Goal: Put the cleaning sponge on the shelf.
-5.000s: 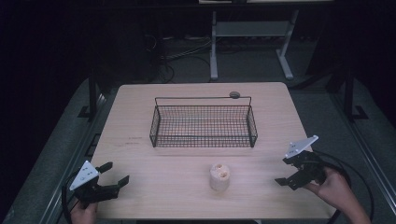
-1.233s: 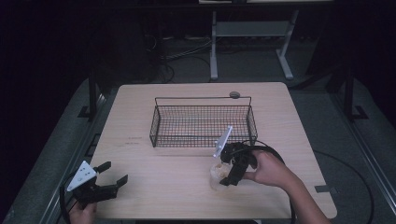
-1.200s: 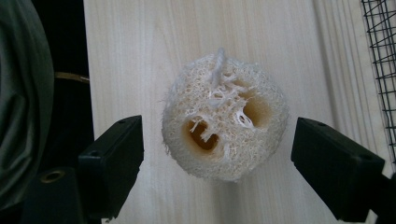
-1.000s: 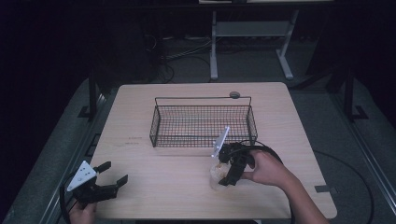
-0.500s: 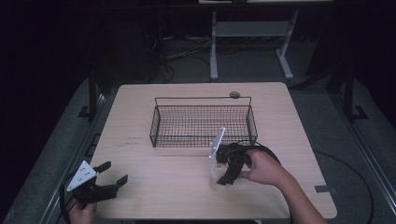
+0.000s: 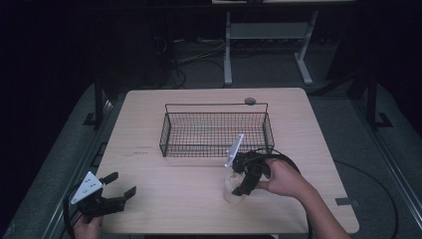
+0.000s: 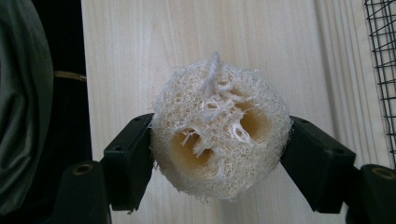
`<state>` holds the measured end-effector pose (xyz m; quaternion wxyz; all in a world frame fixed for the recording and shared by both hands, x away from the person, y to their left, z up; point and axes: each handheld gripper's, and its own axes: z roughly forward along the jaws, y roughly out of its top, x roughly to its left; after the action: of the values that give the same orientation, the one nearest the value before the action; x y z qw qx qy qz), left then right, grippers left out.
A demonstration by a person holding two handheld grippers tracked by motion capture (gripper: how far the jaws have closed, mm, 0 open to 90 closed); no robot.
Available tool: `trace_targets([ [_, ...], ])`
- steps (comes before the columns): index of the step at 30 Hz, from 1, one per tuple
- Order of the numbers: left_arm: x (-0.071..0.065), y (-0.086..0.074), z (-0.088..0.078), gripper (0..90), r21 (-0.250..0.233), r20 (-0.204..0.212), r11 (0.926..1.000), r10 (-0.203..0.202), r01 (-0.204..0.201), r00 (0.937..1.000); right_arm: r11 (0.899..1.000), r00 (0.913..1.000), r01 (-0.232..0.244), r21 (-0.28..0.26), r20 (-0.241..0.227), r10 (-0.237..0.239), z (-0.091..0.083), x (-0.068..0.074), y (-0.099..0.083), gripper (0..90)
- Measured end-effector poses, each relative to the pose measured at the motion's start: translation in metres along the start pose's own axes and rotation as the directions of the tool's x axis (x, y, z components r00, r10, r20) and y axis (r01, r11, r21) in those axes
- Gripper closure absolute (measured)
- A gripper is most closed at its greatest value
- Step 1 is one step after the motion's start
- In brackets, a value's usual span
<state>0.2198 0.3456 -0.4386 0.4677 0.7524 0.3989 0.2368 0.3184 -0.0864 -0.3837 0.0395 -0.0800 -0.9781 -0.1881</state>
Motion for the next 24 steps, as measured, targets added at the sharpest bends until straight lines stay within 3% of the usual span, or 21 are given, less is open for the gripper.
trace_targets([
  [24,0.0,0.0,0.0,13.9,-0.004,-0.001,1.0,0.0,0.0,1.0,0.999,0.9996,0.018,-0.027,0.022,-0.018,-0.025,-0.003,0.013,28.0],
])
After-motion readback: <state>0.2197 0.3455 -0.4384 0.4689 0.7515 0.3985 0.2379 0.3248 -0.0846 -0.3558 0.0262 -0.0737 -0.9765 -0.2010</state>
